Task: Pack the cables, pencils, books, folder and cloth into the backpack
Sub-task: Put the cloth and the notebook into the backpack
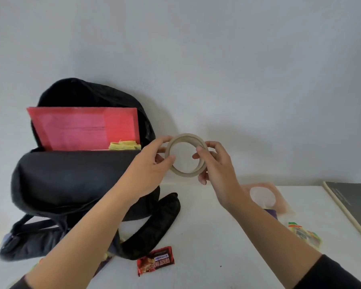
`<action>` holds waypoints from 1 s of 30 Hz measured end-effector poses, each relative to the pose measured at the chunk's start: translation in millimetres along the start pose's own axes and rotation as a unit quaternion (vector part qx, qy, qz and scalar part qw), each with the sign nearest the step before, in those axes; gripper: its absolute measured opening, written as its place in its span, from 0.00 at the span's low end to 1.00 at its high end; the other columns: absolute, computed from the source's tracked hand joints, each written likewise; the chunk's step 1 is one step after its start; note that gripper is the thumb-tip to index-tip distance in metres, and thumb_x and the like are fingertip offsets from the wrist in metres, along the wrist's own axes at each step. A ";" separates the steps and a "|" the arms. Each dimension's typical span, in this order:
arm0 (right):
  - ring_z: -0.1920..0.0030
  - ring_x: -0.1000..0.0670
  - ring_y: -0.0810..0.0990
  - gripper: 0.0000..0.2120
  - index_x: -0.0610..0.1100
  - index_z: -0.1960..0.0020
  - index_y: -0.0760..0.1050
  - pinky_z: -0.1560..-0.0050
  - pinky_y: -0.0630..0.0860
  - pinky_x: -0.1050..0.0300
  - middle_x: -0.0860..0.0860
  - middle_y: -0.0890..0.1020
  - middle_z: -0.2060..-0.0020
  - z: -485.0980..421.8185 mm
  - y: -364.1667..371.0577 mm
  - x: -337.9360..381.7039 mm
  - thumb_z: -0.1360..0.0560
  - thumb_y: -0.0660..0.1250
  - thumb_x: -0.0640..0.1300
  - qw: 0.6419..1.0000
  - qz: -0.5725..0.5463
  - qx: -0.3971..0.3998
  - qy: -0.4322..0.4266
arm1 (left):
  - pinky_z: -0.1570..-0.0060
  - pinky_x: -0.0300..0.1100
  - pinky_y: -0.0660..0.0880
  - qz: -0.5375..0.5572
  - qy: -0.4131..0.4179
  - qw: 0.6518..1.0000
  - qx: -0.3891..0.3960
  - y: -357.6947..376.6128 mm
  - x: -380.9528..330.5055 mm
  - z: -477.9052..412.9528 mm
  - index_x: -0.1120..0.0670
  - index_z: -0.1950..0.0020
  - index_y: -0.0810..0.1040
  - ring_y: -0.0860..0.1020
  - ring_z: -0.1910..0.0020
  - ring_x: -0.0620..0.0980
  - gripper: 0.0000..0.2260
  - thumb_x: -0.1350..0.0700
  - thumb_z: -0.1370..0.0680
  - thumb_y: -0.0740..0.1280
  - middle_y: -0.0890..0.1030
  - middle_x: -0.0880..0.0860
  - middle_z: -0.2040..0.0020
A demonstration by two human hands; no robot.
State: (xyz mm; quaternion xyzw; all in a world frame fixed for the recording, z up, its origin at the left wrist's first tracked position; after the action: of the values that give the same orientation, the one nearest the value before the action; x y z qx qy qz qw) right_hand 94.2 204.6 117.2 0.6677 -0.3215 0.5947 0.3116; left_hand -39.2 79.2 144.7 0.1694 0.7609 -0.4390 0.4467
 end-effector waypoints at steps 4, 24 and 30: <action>0.73 0.47 0.72 0.13 0.46 0.37 0.73 0.69 0.72 0.52 0.44 0.82 0.51 2.6 43.8 20.7 0.18 0.66 0.51 0.998 -0.024 0.060 -0.016 | 0.42 0.43 0.78 0.001 0.018 1.000 -0.009 -61.6 2.8 11.9 0.42 0.32 0.78 0.82 0.45 0.43 0.15 0.45 0.19 0.66 0.84 0.43 0.45; 0.64 0.49 0.83 0.14 0.42 0.35 0.76 0.60 0.78 0.57 0.49 0.84 0.56 -30.6 160.9 48.7 0.16 0.64 0.50 0.992 0.047 0.098 -0.066 | 0.35 0.59 0.66 -0.405 -0.007 0.911 0.076 -153.5 81.2 2.4 0.43 0.31 0.71 0.77 0.41 0.50 0.37 0.21 0.27 0.46 0.80 0.44 0.40; 0.64 0.48 0.84 0.12 0.43 0.33 0.71 0.56 0.82 0.53 0.44 0.83 0.53 -39.1 153.2 36.4 0.15 0.61 0.46 0.996 0.051 0.046 -0.053 | 0.45 0.49 0.78 -0.256 0.015 0.961 0.104 -137.1 72.7 -33.7 0.45 0.42 0.79 0.81 0.52 0.45 0.20 0.32 0.24 0.65 0.84 0.44 0.51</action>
State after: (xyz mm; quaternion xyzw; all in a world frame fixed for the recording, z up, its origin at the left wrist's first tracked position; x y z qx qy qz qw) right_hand -48.5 142.0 162.4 0.6947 -0.3431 0.5879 0.2325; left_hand -185.7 20.7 162.5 0.0210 0.7359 -0.6125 0.2877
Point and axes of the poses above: each hand's wrist, its own z-axis away from the middle knuckle, its own y-axis out of the palm, x = y × z, the point moved 3 cm from there along -z, towards the middle knuckle
